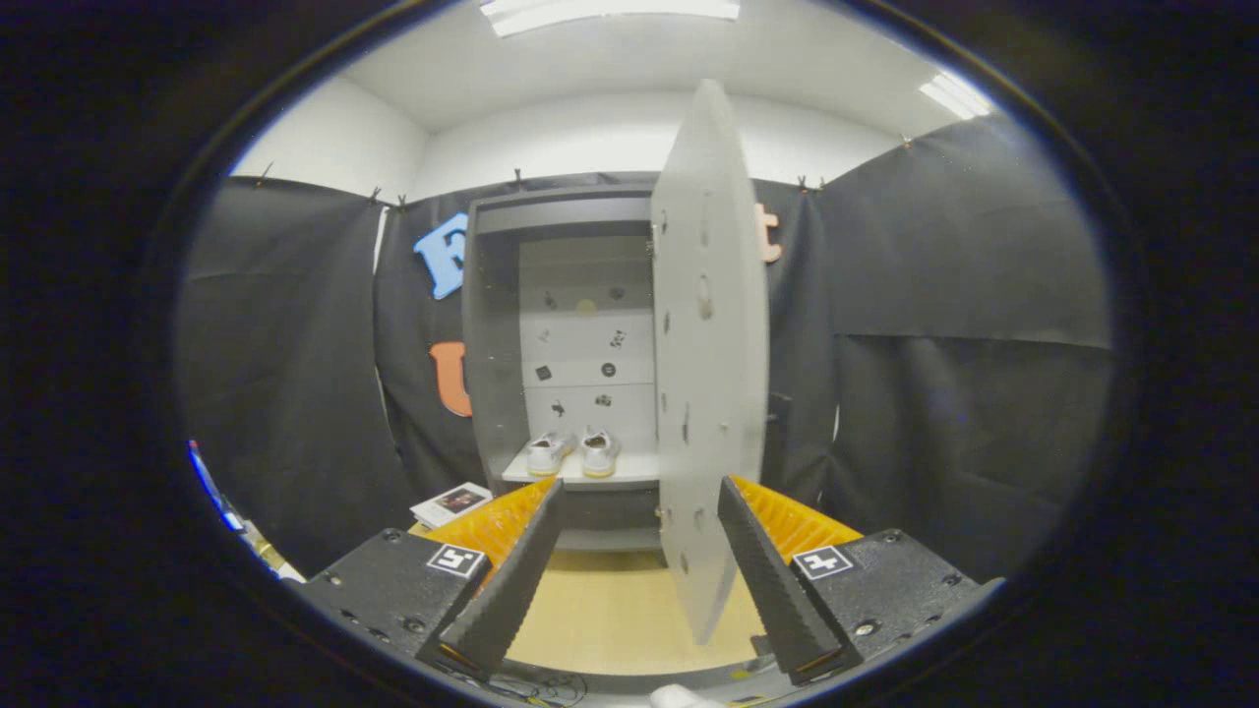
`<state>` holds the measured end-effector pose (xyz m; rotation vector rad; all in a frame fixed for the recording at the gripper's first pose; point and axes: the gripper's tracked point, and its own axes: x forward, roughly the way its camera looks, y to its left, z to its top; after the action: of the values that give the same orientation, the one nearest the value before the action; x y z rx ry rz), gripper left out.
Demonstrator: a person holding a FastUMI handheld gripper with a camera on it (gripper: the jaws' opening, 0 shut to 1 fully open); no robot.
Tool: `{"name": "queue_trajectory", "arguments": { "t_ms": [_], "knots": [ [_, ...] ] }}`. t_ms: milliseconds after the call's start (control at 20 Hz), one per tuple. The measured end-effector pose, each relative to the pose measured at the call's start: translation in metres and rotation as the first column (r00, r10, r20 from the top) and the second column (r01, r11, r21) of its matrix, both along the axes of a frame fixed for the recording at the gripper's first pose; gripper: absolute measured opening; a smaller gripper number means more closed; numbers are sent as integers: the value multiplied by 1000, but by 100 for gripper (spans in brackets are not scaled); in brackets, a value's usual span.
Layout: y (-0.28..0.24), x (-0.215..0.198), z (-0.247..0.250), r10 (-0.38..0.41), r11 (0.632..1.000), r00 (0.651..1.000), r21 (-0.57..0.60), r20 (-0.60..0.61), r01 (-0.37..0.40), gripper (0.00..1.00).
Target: Open the shoe cabinet door, grab the shoes and put them into the shoe cabinet, then close the shoe cabinet door.
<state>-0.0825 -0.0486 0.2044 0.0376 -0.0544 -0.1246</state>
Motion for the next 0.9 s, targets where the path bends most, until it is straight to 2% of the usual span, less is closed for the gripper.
{"name": "queue_trajectory", "arguments": {
  "t_ms": [250,450,650,900],
  "knots": [
    [-96,-17,-2,-123,992,992,22,4,123,99],
    [-159,0,-3,-146,989,989,27,-7,146,99],
    [-177,48,-3,-56,998,998,18,-32,56,99],
    [-167,97,-6,93,996,994,7,-52,-93,99]
  ]
}}
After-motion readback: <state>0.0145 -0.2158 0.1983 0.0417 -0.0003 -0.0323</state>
